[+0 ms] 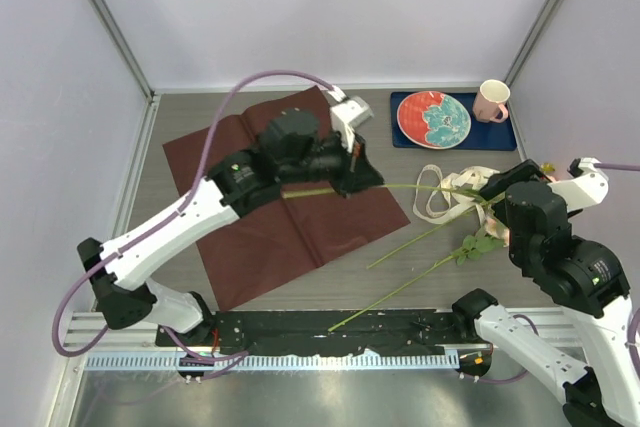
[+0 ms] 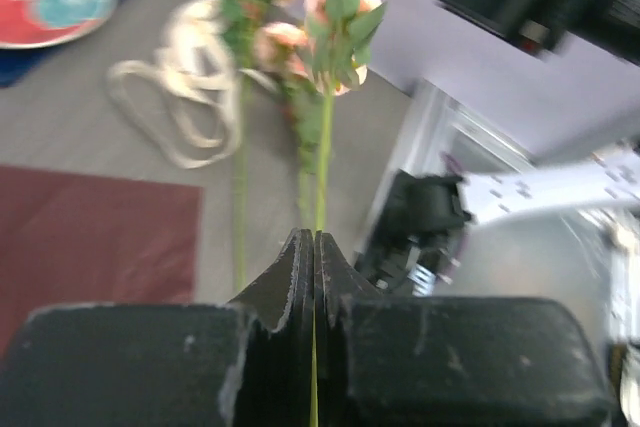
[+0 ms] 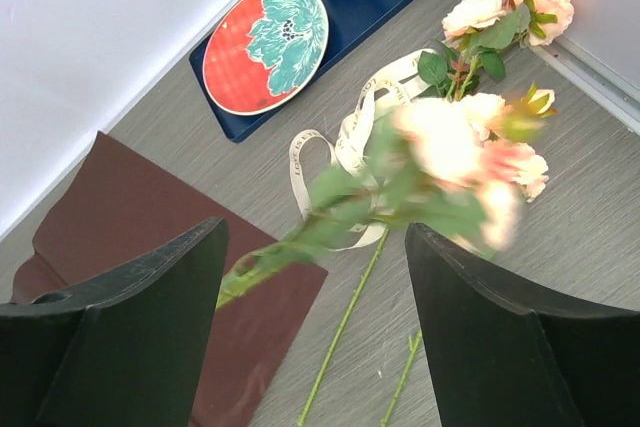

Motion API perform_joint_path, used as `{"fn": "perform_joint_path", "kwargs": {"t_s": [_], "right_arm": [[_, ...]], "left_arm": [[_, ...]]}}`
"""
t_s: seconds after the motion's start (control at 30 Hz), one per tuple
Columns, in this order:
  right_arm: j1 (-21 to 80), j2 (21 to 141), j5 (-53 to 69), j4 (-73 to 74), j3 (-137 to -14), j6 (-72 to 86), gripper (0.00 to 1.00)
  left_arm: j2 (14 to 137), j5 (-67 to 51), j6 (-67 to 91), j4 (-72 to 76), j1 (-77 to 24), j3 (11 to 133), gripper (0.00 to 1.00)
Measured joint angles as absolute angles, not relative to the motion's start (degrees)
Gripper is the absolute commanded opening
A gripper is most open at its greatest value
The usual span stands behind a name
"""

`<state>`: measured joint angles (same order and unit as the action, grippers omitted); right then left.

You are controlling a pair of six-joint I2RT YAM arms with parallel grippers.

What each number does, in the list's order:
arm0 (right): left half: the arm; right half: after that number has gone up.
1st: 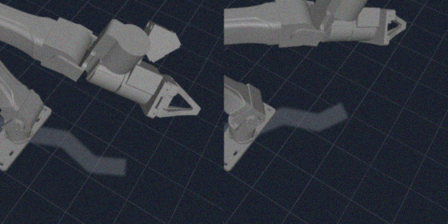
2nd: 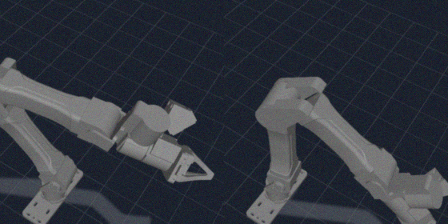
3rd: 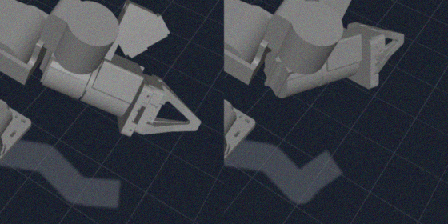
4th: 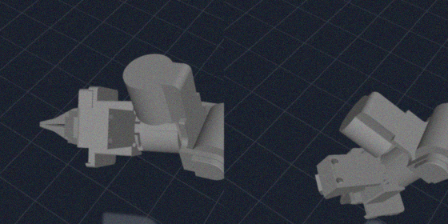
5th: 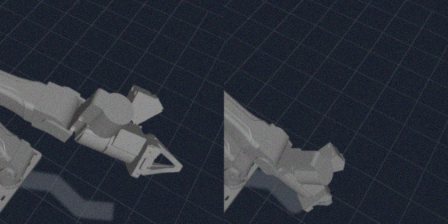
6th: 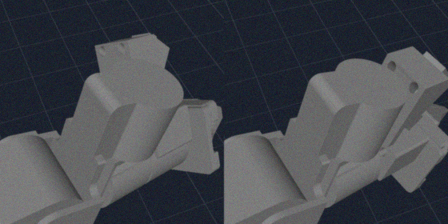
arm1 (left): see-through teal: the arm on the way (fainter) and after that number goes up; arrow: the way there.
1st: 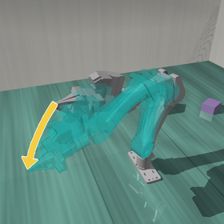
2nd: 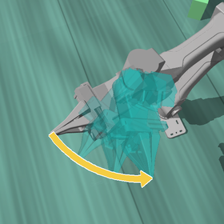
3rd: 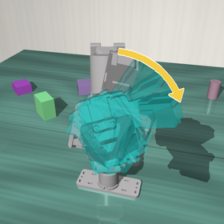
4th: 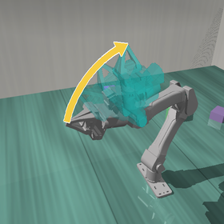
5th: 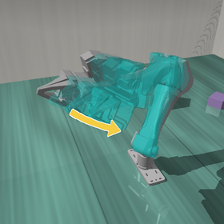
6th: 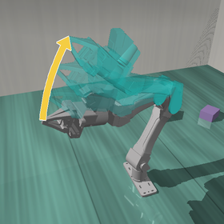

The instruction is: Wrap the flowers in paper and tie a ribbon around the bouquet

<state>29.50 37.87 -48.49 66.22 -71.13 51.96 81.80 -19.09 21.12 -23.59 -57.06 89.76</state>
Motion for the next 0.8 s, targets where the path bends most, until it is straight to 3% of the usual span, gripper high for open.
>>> {"fn": "perform_joint_path", "kwargs": {"t_s": [0.33,0.4,0.43,0.5,0.53,0.57,0.67,0.8], "right_arm": [[29.50,40.29,-48.56,62.22,-75.20,47.18,0.81],[29.50,40.64,-48.25,60.93,-75.33,46.26,0.81],[29.50,40.77,-47.94,60.47,-75.24,45.89,0.81],[29.50,40.91,-46.94,59.51,-74.59,45.39,0.82],[29.50,40.91,-46.13,58.87,-73.84,45.21,0.82],[29.50,40.91,-45.30,58.37,-72.88,45.08,0.82],[29.50,41.19,-42.30,57.30,-70.00,44.80,0.82],[29.50,41.34,-38.83,56.93,-67.77,44.18,0.82]], "left_arm": [[77.43,-6.31,18.63,-27.00,-36.27,82.00,0.02],[77.93,-5.56,17.37,-27.42,-33.45,80.27,0.19],[78.63,-6.17,16.34,-27.88,-32.97,79.88,0.40],[81.21,-9.02,14.06,-28.05,-32.97,80.31,0.52],[82.87,-10.68,12.95,-28.29,-33.19,80.93,0.68],[85.32,-12.45,11.79,-28.69,-33.47,82.00,0.75],[95.20,-15.88,5.93,-32.12,-35.22,87.37,0.76],[110.00,-15.92,-1.17,-37.43,-37.87,96.68,0.70]]}}
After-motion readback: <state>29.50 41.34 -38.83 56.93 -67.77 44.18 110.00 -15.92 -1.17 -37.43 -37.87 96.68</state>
